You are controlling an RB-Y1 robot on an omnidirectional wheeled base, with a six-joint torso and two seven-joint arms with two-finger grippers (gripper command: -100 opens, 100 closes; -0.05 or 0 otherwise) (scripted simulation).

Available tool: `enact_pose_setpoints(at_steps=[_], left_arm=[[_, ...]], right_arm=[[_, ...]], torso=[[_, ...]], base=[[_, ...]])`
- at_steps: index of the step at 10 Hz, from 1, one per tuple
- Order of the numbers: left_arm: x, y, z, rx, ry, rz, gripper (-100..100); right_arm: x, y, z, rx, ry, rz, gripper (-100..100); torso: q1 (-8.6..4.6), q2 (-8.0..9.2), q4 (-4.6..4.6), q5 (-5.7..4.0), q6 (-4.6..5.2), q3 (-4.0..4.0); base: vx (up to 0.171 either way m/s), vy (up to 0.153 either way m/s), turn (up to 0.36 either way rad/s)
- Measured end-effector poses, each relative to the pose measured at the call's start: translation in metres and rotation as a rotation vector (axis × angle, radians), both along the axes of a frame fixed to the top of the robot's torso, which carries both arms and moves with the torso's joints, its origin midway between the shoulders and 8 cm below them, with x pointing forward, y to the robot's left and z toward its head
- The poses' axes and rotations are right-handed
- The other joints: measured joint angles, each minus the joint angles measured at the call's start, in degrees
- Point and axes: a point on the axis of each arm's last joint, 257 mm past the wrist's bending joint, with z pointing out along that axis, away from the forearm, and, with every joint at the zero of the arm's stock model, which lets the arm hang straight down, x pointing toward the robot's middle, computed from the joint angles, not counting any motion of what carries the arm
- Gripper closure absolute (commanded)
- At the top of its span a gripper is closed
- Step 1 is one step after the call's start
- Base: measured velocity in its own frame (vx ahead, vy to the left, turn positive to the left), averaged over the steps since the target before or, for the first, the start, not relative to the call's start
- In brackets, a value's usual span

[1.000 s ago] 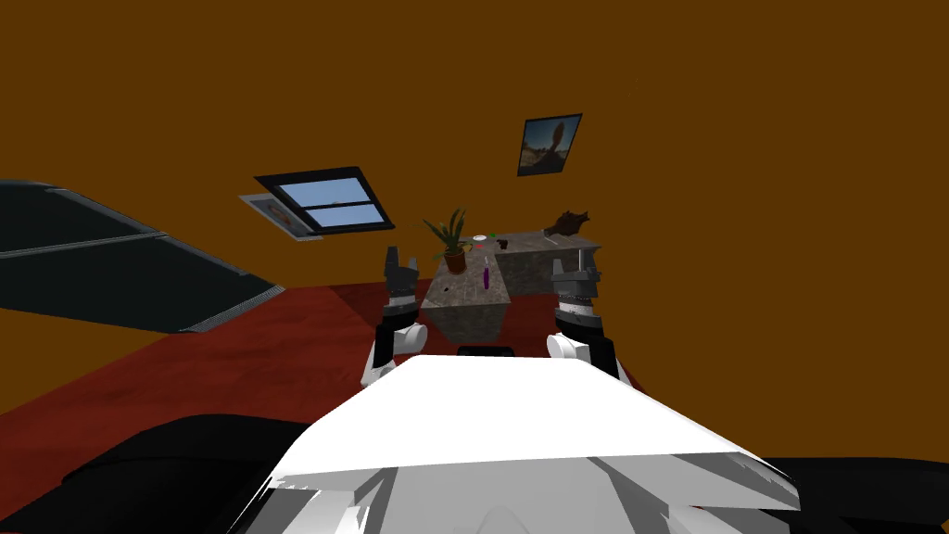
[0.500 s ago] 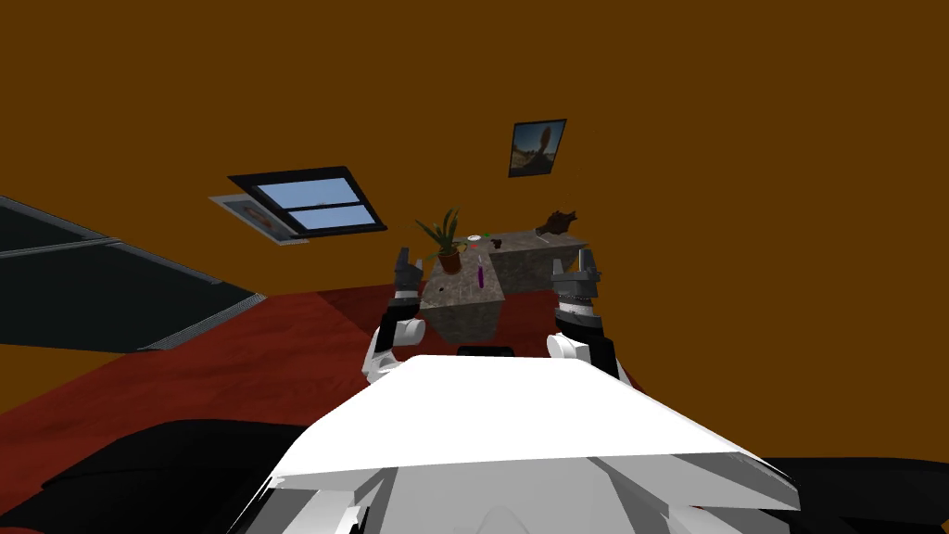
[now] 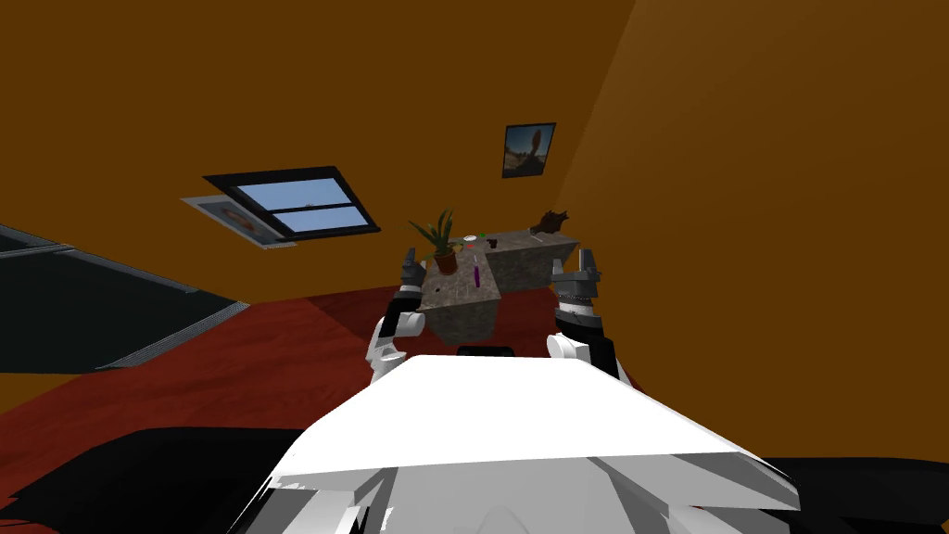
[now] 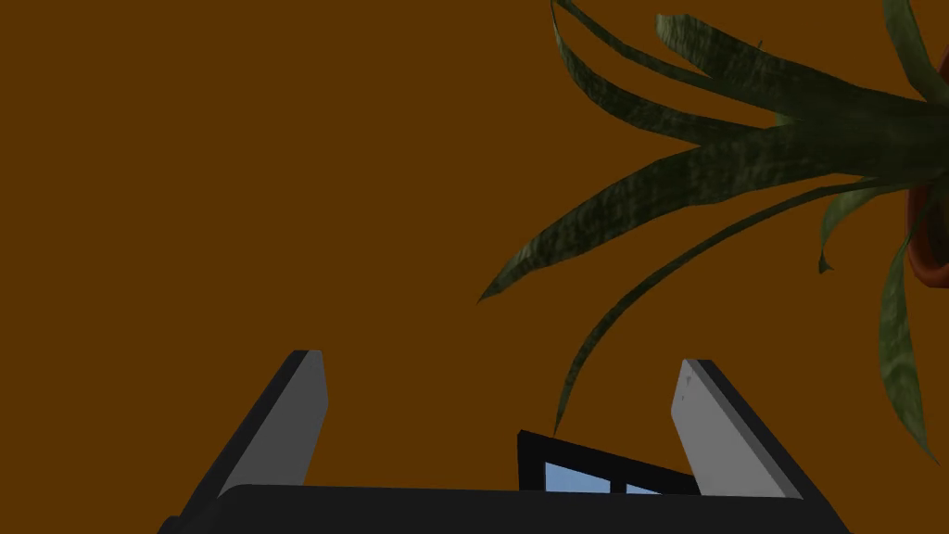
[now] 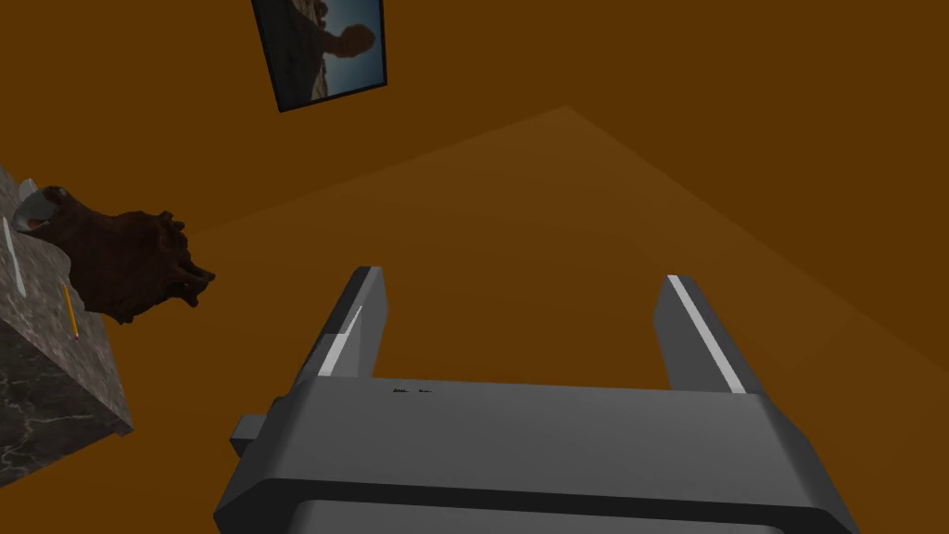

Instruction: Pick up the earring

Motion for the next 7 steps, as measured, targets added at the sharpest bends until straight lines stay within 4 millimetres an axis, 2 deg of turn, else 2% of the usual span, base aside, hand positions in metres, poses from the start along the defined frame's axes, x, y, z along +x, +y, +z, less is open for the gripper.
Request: enact_pose_setpoints(at_steps=[7], left_arm=[[0.045, 0.022, -0.042, -0.021, 0.180, 0.020, -100]], right_arm=[[0.000, 0.000, 0.000, 0.000, 0.000, 0.000, 0]], torso=[[-0.02, -0.01, 0.00, 0.00, 0.00, 0.00]], base=[[-0.011, -0.011, -0.058]])
